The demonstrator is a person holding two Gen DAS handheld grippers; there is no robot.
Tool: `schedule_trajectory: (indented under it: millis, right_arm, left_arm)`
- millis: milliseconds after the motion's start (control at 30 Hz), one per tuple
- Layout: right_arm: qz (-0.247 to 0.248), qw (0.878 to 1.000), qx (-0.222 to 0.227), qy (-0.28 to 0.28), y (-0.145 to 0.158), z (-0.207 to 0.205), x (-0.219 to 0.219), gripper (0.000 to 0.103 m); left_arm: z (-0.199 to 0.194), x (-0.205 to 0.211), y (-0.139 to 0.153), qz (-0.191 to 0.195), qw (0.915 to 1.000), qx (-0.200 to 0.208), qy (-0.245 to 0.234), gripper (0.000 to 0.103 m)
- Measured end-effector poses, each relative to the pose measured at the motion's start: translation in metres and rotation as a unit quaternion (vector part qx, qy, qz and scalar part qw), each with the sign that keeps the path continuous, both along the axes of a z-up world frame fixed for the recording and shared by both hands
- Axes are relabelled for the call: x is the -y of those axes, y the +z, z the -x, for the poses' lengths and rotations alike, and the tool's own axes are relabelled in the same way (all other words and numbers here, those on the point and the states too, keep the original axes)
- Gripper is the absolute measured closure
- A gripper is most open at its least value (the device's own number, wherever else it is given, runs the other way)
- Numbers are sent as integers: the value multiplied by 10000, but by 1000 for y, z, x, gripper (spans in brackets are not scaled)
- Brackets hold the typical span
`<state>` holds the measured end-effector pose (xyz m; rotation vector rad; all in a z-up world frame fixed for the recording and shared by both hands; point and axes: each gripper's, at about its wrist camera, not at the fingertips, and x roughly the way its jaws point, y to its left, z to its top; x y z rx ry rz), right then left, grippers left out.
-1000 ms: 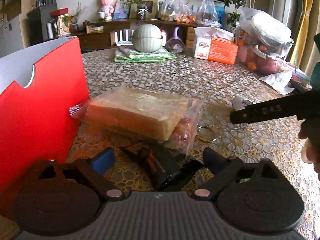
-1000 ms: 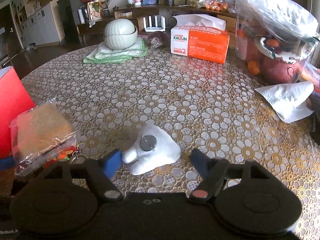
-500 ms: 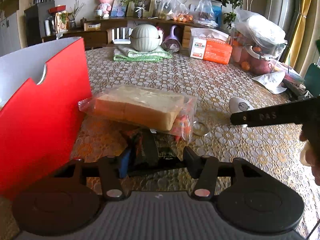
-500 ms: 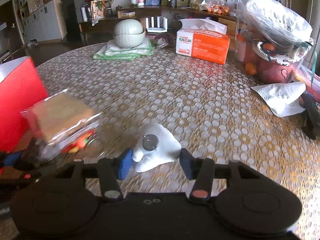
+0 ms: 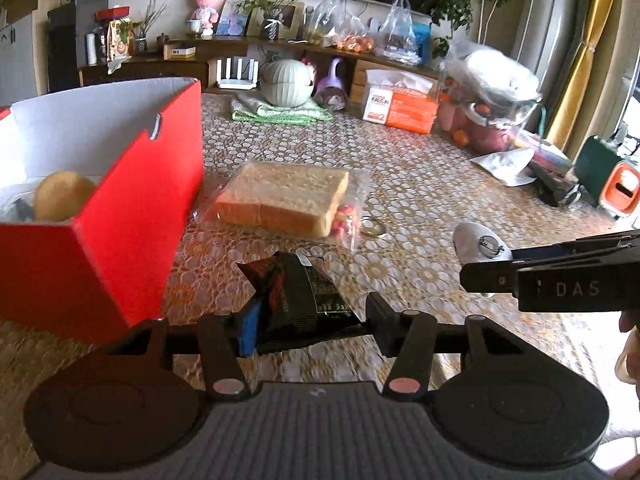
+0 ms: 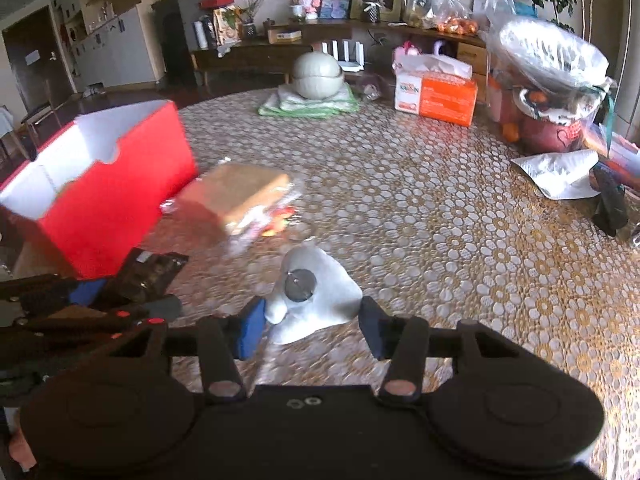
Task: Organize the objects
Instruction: 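Lift and carry the black packet and white toy with both tools over the box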
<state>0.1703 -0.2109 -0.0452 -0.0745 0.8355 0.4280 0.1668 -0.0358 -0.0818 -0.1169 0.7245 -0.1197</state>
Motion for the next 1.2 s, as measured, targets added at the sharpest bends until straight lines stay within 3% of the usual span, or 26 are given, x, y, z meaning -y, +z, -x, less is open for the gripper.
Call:
schedule_trajectory:
  millis: [600,900,1200]
  right_arm:
    - [-178,9954,397,849,75,80,-64,53]
    - [-45,9898,625,1282,92,85,-114,52]
    - [85,9842,788,1585,99,74,-165,52]
  left_arm:
    - [74,-47,72,219,9978,602,-197,50]
    - [88,-94,104,24,9958,907,-119,50]
    - [91,-143,115,-248,9949,968,128,50]
